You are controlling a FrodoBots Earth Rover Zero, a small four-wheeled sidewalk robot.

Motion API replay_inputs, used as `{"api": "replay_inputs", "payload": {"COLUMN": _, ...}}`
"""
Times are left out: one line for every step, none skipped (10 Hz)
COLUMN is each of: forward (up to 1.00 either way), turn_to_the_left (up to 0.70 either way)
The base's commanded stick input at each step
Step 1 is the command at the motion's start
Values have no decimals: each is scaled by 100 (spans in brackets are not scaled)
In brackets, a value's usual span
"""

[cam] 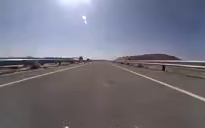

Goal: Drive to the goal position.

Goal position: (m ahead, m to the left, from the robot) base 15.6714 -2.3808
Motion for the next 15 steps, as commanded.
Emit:
{"api": "replay_inputs", "payload": {"forward": 100, "turn_to_the_left": 0}}
{"api": "replay_inputs", "payload": {"forward": 100, "turn_to_the_left": 0}}
{"api": "replay_inputs", "payload": {"forward": 100, "turn_to_the_left": 0}}
{"api": "replay_inputs", "payload": {"forward": 100, "turn_to_the_left": 0}}
{"api": "replay_inputs", "payload": {"forward": 100, "turn_to_the_left": 0}}
{"api": "replay_inputs", "payload": {"forward": 100, "turn_to_the_left": 0}}
{"api": "replay_inputs", "payload": {"forward": 100, "turn_to_the_left": 0}}
{"api": "replay_inputs", "payload": {"forward": 100, "turn_to_the_left": 0}}
{"api": "replay_inputs", "payload": {"forward": 100, "turn_to_the_left": 0}}
{"api": "replay_inputs", "payload": {"forward": 100, "turn_to_the_left": 0}}
{"api": "replay_inputs", "payload": {"forward": 100, "turn_to_the_left": 0}}
{"api": "replay_inputs", "payload": {"forward": 100, "turn_to_the_left": 0}}
{"api": "replay_inputs", "payload": {"forward": 100, "turn_to_the_left": 0}}
{"api": "replay_inputs", "payload": {"forward": 100, "turn_to_the_left": 0}}
{"api": "replay_inputs", "payload": {"forward": 100, "turn_to_the_left": 0}}
